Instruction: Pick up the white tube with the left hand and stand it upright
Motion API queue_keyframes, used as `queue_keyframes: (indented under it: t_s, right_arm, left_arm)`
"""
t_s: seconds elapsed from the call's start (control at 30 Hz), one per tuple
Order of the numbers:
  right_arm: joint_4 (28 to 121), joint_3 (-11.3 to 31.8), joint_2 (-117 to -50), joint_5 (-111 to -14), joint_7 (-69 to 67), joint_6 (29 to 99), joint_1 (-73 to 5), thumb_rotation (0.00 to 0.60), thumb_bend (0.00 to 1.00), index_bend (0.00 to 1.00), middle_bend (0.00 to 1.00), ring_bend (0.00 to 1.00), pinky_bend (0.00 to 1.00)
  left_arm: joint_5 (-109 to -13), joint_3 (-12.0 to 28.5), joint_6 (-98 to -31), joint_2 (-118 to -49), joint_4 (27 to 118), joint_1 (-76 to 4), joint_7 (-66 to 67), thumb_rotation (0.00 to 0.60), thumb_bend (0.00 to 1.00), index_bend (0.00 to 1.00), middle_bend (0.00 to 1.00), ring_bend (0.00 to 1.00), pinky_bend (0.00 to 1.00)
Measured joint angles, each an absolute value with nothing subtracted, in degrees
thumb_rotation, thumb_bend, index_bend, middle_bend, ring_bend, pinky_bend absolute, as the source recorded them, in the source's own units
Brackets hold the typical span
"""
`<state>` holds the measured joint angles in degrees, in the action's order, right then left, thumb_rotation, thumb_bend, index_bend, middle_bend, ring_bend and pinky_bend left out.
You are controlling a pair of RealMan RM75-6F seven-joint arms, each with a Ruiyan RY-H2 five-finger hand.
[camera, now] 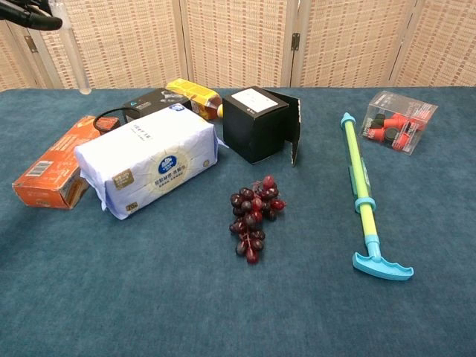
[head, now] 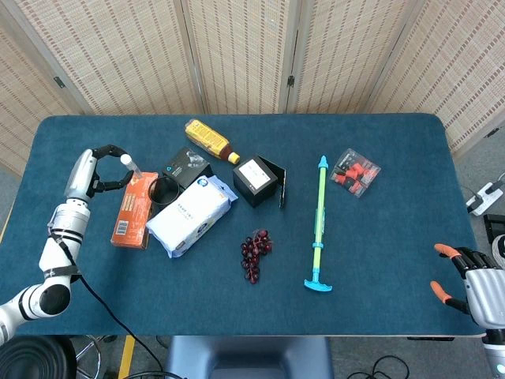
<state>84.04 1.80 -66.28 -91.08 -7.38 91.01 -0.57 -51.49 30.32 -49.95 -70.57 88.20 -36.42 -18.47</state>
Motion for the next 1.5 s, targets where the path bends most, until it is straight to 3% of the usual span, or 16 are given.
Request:
queue_keyframes:
  t_s: [0.2, 0.33, 0.73, 1.5]
  right_arm:
    - [84.14, 1.87, -66.21, -91.03, -7.27, 90.91, -0.64, 0.600, 0.18, 0.26, 0.36, 0.26, 0.30]
    - [84.20, 1.88, -66.22, -91.00, -7.17, 90.75, -0.71, 0.600, 0.18, 0.26, 0.36, 0.26, 0.30]
    - [84.38, 1.85, -66.16, -90.98, -6.93, 90.90, -0.59, 0.600, 0.18, 0.26, 0.36, 0.26, 0.30]
    - [84.14, 1.97, -66.28, -90.26, -7.17, 90.05, -0.71, 0.600, 0.18, 0.26, 0.36, 0.26, 0.30]
  left_arm:
    - [-50.79, 34.20, -42.48, -69.00, 89.51, -35.00, -36.88, 0.600, 0.51, 0.66, 0.45, 0.33, 0.19]
    - [-52.31, 34.85, -38.08, -68.43, 88.80, -34.58, -42.39, 0.600, 0.51, 0.66, 0.45, 0.33, 0.19]
    - [-51.61, 29.14, -45.56, -70.13, 85.19, -37.28, -23.97, 0.600, 0.51, 0.66, 0.45, 0.33, 0.19]
    - [-47.53, 24.67, -43.31, -76.75, 78.54, -41.32, -20.19, 0.600, 0.51, 0.66, 0.45, 0.33, 0.19]
